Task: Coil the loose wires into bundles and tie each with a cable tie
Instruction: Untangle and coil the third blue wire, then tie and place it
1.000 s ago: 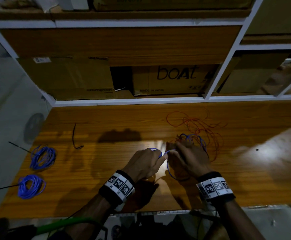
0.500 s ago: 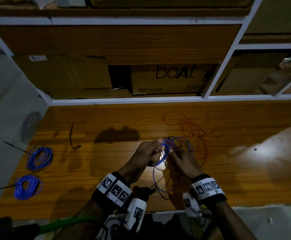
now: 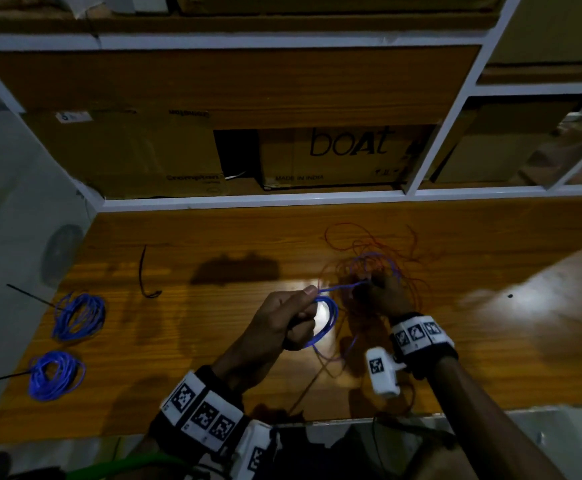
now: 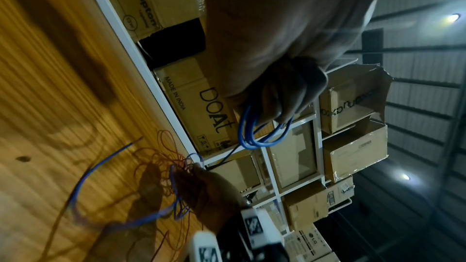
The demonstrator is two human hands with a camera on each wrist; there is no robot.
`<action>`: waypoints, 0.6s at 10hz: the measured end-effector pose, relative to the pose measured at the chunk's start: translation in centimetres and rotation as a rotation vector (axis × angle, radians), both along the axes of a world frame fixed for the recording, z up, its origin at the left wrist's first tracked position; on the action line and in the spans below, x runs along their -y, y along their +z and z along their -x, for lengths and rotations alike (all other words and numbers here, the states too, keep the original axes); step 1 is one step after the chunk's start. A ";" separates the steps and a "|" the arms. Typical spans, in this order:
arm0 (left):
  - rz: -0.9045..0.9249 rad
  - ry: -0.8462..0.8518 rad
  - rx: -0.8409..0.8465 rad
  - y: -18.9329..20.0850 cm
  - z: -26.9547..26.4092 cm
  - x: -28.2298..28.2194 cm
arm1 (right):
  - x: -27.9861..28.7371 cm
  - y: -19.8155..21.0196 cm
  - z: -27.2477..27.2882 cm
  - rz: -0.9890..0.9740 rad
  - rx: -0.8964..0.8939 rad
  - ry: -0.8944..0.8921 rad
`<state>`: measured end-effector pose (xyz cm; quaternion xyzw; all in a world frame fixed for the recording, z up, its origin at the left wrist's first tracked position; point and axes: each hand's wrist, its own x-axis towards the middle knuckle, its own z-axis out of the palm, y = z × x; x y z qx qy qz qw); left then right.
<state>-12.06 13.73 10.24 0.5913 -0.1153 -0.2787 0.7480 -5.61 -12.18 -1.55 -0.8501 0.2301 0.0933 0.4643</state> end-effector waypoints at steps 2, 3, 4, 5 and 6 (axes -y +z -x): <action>0.111 0.077 -0.038 0.5 0.3 -1.0 | 5.2 -0.1 -6.2 0.238 0.053 0.082; 0.128 0.121 -0.029 0.6 -0.2 -2.3 | 8.2 3.5 -8.6 0.364 0.033 0.053; 0.073 0.128 -0.020 0.4 0.2 -2.4 | 9.2 4.2 -9.5 0.517 0.071 0.116; 0.030 0.137 -0.027 -0.1 0.3 -1.9 | 9.2 3.4 -9.8 0.701 -0.005 0.316; -0.002 0.153 -0.027 -0.4 0.0 -1.6 | 7.8 2.4 -8.8 0.803 -0.100 0.444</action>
